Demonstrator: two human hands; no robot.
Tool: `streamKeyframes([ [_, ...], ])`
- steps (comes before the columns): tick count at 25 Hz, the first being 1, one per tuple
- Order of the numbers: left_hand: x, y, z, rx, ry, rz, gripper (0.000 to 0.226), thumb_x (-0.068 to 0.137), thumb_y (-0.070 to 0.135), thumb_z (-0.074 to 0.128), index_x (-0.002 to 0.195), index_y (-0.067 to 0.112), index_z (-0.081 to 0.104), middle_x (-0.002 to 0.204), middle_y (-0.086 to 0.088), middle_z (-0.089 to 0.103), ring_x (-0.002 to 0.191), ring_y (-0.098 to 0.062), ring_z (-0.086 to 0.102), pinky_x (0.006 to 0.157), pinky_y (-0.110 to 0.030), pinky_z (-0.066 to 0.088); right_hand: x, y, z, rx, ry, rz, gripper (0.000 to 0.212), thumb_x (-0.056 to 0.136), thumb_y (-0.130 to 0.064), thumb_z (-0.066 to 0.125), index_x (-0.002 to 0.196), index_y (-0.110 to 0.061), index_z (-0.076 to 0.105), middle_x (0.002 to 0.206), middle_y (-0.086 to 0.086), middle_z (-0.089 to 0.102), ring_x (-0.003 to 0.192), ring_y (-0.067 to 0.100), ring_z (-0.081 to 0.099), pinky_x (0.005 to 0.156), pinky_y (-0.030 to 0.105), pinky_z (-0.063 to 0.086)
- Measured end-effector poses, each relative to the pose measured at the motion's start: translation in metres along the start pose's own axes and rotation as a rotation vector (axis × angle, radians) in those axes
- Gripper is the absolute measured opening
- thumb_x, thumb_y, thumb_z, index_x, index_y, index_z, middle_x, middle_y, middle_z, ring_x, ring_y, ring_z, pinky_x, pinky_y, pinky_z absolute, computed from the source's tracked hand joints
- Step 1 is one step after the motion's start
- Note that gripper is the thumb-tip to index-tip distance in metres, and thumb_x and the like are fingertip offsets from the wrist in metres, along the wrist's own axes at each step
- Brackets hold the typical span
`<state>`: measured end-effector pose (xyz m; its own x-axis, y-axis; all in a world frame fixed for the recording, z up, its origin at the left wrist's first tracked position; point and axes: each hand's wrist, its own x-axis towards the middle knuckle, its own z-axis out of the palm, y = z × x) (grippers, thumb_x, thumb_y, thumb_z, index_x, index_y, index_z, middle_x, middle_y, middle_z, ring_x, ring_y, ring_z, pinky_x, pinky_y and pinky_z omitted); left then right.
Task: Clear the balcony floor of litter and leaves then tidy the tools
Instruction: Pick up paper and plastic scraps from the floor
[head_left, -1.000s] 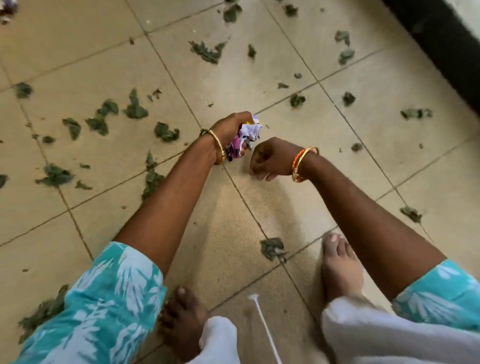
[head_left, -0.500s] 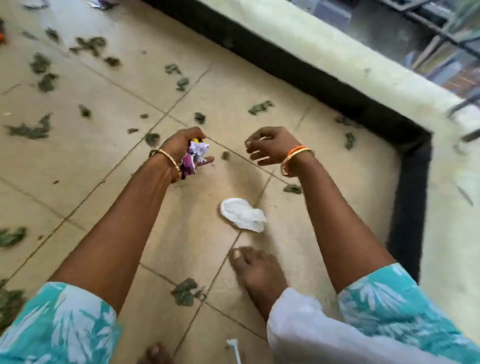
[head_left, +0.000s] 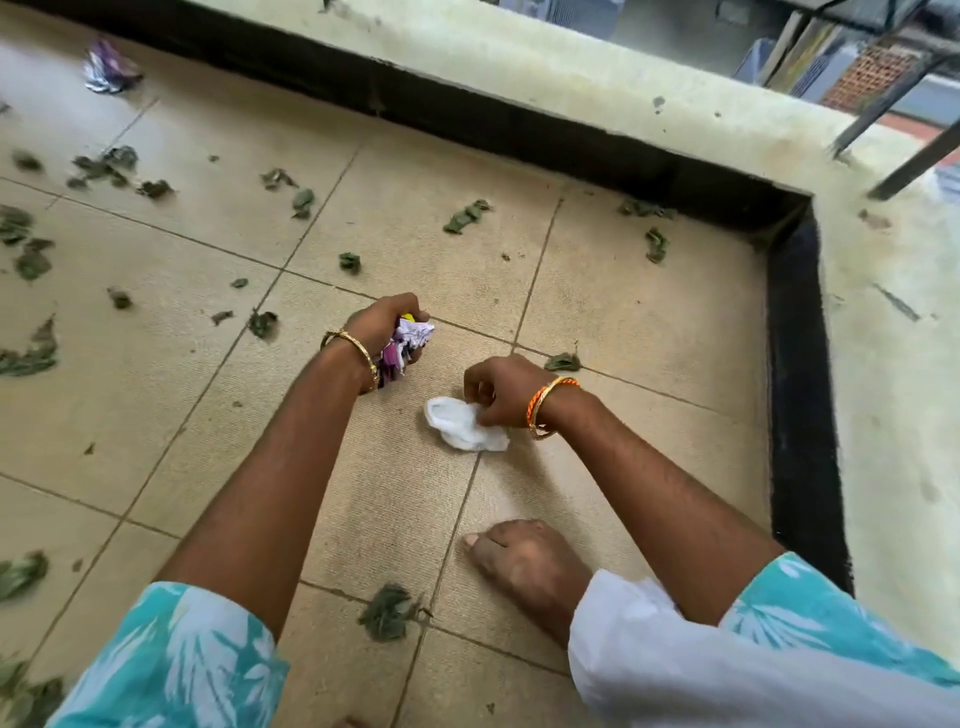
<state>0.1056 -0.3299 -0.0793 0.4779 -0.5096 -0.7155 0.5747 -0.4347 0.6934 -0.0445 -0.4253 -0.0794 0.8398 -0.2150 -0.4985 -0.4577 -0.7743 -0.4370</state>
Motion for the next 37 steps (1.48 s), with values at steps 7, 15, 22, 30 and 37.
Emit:
streamKeyframes([
  [7, -0.019, 0.004, -0.037, -0.063, -0.039, 0.107, 0.025, 0.092, 0.017, 0.047, 0.079, 0.017, 0.069, 0.083, -0.013, 0.06, 0.039, -0.011, 0.052, 0.04, -0.011, 0.038, 0.04, -0.021, -0.044, 0.793, 0.33, 0.085, 0.028, 0.076, 0.009, 0.066, 0.081, -0.014, 0.05, 0.075, 0.014, 0.062, 0.058, 0.026, 0.064, 0.055, 0.037, 0.058],
  [15, -0.032, 0.006, -0.087, -0.058, 0.107, 0.299, 0.041, 0.051, 0.02, 0.064, 0.09, 0.008, 0.061, 0.087, -0.018, 0.054, 0.074, -0.027, 0.051, 0.067, -0.035, 0.042, 0.089, -0.096, -0.032, 0.848, 0.088, -0.153, 0.017, 0.087, 0.007, 0.055, 0.099, 0.0, 0.064, 0.07, 0.007, 0.061, 0.053, 0.008, 0.059, 0.05, 0.019, 0.051],
  [22, -0.032, -0.012, -0.14, -0.238, 0.555, 0.222, 0.014, 0.081, 0.009, 0.06, 0.068, 0.01, 0.055, 0.064, -0.006, 0.051, 0.045, -0.016, 0.047, 0.038, -0.014, 0.035, 0.131, -0.146, -0.021, 0.733, 0.003, -0.216, 0.018, 0.086, -0.002, 0.059, 0.102, -0.008, 0.065, 0.076, 0.002, 0.061, 0.068, 0.013, 0.058, 0.059, 0.024, 0.055],
  [30, -0.021, -0.002, -0.213, -0.435, 0.61, 0.112, 0.037, 0.075, 0.028, 0.071, 0.103, 0.003, 0.066, 0.077, -0.014, 0.062, 0.05, -0.022, 0.053, 0.051, -0.025, 0.041, 0.201, -0.228, -0.016, 0.621, -0.166, -0.454, 0.016, 0.085, -0.001, 0.061, 0.095, -0.013, 0.066, 0.073, 0.002, 0.059, 0.065, 0.013, 0.059, 0.058, 0.026, 0.053],
  [37, -0.02, 0.004, -0.262, -0.678, 0.564, 0.166, 0.036, 0.062, 0.027, 0.065, 0.092, 0.008, 0.065, 0.076, -0.01, 0.062, 0.045, -0.018, 0.055, 0.044, -0.018, 0.04, 0.235, -0.286, -0.002, 0.647, -0.311, -0.382, 0.009, 0.086, -0.001, 0.059, 0.093, -0.005, 0.063, 0.071, 0.005, 0.061, 0.06, 0.014, 0.056, 0.052, 0.021, 0.052],
])
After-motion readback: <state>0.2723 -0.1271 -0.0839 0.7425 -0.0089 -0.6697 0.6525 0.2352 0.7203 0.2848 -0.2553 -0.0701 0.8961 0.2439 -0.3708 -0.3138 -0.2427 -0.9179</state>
